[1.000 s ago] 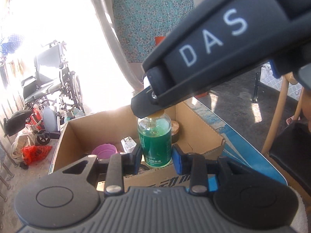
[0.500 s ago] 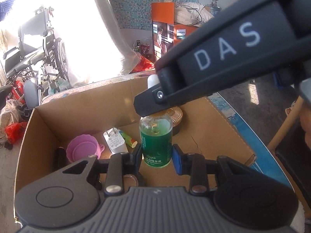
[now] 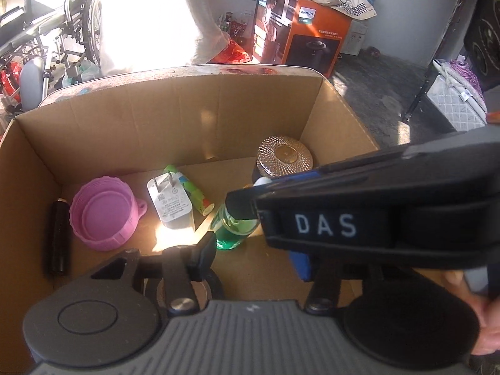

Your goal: Organize rigid objects

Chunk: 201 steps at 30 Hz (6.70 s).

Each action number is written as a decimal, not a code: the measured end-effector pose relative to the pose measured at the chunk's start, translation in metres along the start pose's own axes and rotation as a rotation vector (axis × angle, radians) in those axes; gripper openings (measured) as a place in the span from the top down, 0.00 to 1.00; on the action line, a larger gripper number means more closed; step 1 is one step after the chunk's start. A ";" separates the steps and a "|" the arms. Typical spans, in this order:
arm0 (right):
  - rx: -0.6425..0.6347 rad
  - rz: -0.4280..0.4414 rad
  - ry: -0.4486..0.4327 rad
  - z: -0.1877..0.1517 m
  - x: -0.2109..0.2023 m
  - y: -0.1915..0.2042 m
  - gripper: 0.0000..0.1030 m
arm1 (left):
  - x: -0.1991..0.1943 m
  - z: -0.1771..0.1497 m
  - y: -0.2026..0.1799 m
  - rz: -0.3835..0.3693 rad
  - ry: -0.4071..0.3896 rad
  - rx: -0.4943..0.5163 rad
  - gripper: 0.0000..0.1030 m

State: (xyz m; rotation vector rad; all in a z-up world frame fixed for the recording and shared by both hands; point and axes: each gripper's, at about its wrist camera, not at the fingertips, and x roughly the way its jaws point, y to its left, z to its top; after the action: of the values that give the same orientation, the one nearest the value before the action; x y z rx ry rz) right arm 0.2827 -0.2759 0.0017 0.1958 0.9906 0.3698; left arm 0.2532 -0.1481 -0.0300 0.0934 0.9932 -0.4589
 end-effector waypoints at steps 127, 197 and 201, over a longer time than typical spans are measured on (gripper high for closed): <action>0.088 0.224 -0.268 -0.160 -0.136 0.155 0.61 | -0.185 -0.158 -0.007 0.244 -0.369 0.050 0.47; 0.174 0.065 -0.536 -0.102 -0.179 -0.009 0.27 | -0.103 -0.024 -0.065 0.009 -0.271 0.175 0.14; 0.187 0.053 -0.622 -0.126 -0.214 0.006 0.20 | -0.140 -0.041 -0.055 0.026 -0.309 0.138 0.04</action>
State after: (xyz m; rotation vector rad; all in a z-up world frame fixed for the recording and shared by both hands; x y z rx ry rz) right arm 0.0703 -0.3547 0.1023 0.4759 0.4040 0.2393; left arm 0.1339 -0.1397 0.0697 0.1544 0.6567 -0.5005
